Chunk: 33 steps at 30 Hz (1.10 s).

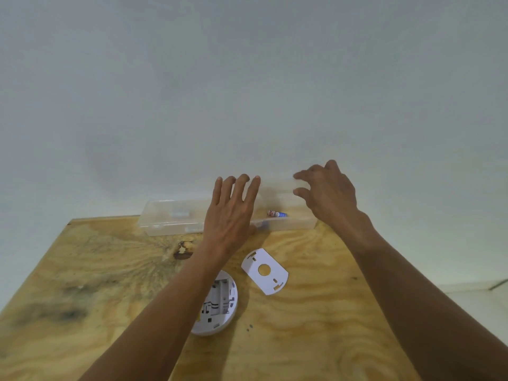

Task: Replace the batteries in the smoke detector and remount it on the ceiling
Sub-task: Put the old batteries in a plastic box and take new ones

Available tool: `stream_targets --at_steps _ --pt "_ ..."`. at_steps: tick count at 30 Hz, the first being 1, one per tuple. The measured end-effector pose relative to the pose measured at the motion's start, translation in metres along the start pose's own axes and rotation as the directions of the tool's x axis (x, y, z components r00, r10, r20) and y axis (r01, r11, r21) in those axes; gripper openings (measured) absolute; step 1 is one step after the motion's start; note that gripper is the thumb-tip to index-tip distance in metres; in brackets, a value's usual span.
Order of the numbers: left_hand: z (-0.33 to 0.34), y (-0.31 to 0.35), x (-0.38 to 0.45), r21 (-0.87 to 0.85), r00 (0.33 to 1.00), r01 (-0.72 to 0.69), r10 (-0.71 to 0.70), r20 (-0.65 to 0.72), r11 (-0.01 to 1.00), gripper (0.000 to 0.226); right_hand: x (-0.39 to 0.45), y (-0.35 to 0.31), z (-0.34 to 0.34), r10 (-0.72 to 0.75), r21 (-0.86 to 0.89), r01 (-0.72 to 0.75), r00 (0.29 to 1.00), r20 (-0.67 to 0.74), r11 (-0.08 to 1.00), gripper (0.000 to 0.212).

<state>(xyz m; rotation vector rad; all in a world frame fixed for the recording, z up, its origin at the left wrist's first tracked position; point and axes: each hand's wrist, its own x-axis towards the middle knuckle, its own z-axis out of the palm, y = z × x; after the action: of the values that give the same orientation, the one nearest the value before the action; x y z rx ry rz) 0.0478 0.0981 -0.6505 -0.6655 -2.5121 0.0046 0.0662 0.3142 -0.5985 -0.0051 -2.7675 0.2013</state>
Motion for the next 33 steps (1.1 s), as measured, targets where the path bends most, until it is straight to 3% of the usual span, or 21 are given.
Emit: stream_targets --at_steps 7,15,20,27,33 --pt "0.016 0.007 -0.009 0.012 0.998 -0.041 0.041 0.043 0.999 0.046 -0.032 0.001 0.013 -0.078 0.008 0.078 0.991 0.112 0.997 0.034" --pt "0.007 0.014 -0.014 -0.189 0.997 0.024 -0.01 0.073 0.982 0.023 -0.047 0.016 0.024 0.024 0.181 -0.044 0.994 0.108 0.982 0.032" --pt "0.008 0.013 -0.013 -0.217 0.983 0.076 -0.036 0.179 0.973 0.022 -0.049 0.018 0.038 -0.012 0.176 0.005 0.999 0.034 0.984 0.021" --pt "0.015 0.012 -0.013 -0.184 0.99 0.038 -0.013 0.139 0.982 0.015 -0.053 0.018 0.055 -0.04 0.133 0.057 0.991 -0.127 0.99 0.004" --pt "0.004 0.015 -0.011 -0.195 0.972 0.071 -0.025 0.233 0.978 0.027 -0.055 0.014 0.049 -0.038 0.11 0.048 0.995 -0.091 0.993 0.006"
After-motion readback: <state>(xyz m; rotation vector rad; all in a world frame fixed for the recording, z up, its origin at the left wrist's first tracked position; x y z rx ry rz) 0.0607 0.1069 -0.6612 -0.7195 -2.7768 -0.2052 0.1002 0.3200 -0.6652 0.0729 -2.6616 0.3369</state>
